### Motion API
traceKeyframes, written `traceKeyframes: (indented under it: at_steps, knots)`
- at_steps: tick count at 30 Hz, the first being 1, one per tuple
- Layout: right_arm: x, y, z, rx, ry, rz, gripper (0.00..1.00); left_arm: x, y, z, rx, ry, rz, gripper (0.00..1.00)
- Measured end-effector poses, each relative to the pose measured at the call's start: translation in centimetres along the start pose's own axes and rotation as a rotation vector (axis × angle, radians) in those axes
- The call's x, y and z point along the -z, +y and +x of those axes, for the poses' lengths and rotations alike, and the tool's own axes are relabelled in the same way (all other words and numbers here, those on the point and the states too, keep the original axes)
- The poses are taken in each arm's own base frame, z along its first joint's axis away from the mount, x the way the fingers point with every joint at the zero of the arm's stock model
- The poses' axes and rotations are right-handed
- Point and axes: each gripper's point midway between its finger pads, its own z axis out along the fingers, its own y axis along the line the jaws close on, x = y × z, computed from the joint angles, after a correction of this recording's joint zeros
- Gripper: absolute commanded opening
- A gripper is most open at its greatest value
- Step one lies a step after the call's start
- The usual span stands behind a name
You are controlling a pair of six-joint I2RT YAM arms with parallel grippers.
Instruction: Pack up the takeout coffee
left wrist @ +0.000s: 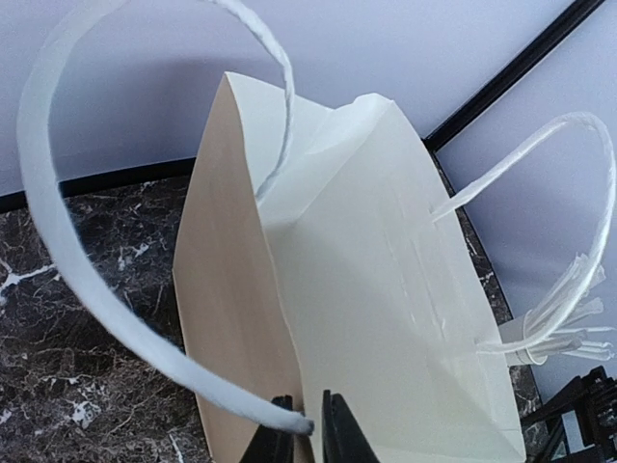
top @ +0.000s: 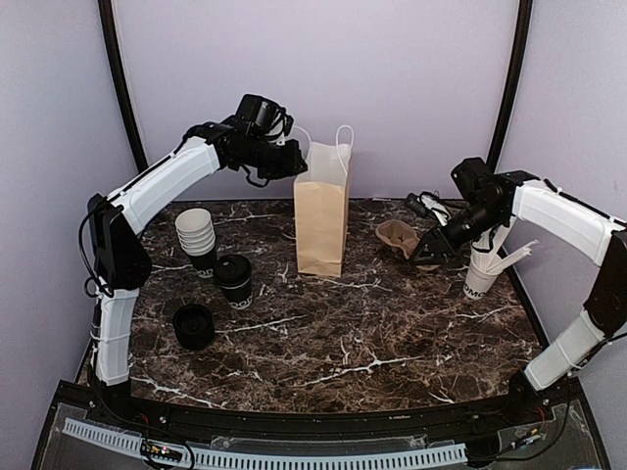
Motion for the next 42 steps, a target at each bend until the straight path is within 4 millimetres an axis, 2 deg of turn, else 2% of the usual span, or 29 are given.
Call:
traceKeyframes:
  at_steps: [3, 8, 11, 13, 15, 21, 25, 35, 42]
  knots:
    - [0.0, -0.2, -0.1, 0.003, -0.004, 0.009, 0.56, 0.1, -0.4, -0.1, -0.015, -0.002, 0.02, 0.01]
    - [-0.2, -0.7, 0.0, -0.007, 0.008, 0.03, 0.55, 0.4, -0.7, 0.1, -0.053, 0.012, 0.034, 0.0]
    - [-0.8, -1.8, 0.1, -0.026, 0.032, 0.059, 0.53, 1.4, -0.8, 0.7, -0.076, 0.034, 0.039, 0.0]
    - [-1.2, -2.8, 0.0, -0.042, 0.048, 0.093, 0.53, 2.8, -0.8, 1.5, -0.086, 0.055, 0.047, 0.0]
    - [-1.4, -4.0, -0.3, -0.055, 0.059, 0.137, 0.51, 5.0, -1.0, 2.9, -0.094, 0.088, 0.066, 0.0]
    - [-1.8, -7.9, -1.6, -0.087, 0.082, 0.29, 0.47, 12.5, -3.7, 5.5, -0.107, 0.119, 0.24, 0.0]
    - [-2.5, -9.9, -2.4, -0.095, 0.098, 0.345, 0.4, 15.2, -4.7, 7.0, -0.112, 0.137, 0.323, 0.0]
    - [-5.0, -13.5, -2.6, -0.11, 0.155, 0.412, 0.39, 15.5, -5.4, 12.5, -0.122, 0.318, 0.451, 0.0]
    - [-6.5, -15.6, -2.1, -0.132, 0.192, 0.458, 0.38, 16.0, -6.0, 13.9, -0.172, 0.362, 0.494, 0.02]
